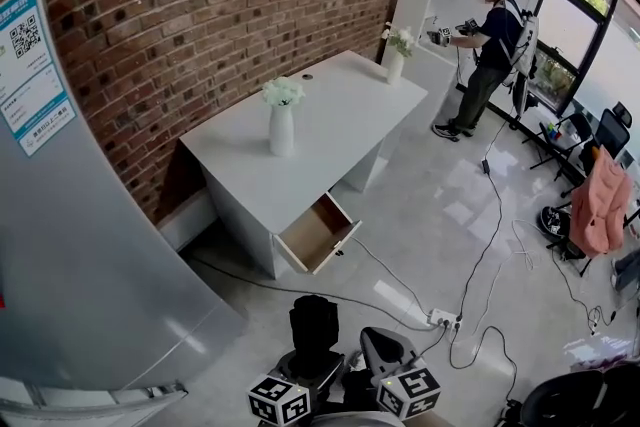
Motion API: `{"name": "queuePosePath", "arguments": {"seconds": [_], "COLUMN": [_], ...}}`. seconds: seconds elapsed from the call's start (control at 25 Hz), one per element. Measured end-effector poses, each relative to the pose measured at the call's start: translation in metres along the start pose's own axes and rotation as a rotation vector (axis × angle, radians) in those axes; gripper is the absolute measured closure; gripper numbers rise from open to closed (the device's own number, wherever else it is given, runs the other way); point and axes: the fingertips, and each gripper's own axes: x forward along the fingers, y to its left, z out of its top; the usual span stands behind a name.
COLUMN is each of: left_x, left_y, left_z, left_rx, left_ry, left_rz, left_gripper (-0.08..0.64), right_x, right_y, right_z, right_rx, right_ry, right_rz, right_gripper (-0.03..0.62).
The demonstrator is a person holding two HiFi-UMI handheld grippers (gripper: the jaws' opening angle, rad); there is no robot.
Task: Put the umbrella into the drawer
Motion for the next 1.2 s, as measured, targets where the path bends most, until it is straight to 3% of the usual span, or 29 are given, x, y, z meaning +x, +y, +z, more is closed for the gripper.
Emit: {"name": "queuePosePath", "arguments": {"seconds": [0.36,0.52,0.8,1.04,1.2], "left_x": [0.026,0.049,0.126,0.204,0.241], "left_y": [0.006,0.019,0.027,0.035,0.040], "left_z": [0.013,0.022,0.047,0.072,0.090], "left_rx": [0.037,0.015,0.003,-0.015,-0.011], "left_ry": [-0.025,-0.024,-0.018,-0.020,-0.032], "left_rz": [0.052,0.102,0.152,0.195,0.241], "left_gripper": [0.322,0.322,0.322,0.322,0.322], "right_x": [0.032,0.055,0.095,0.127,0.144], "right_y": [-0.053,-0.082,-0.137,-0.214,-0.240], "right_z": [0.016,0.030,0.015,0.038,0.045], "right_rx": [0.021,0.021,0.065,0.061,0.075], "right_ry": [-0.050,-0.061,0.019,-0.009,-0.008], "right_rz": [0.031,0.058,0.160,0.190,0.245], "right_gripper": [0.575,0.575,0.575,0.575,0.575]}}
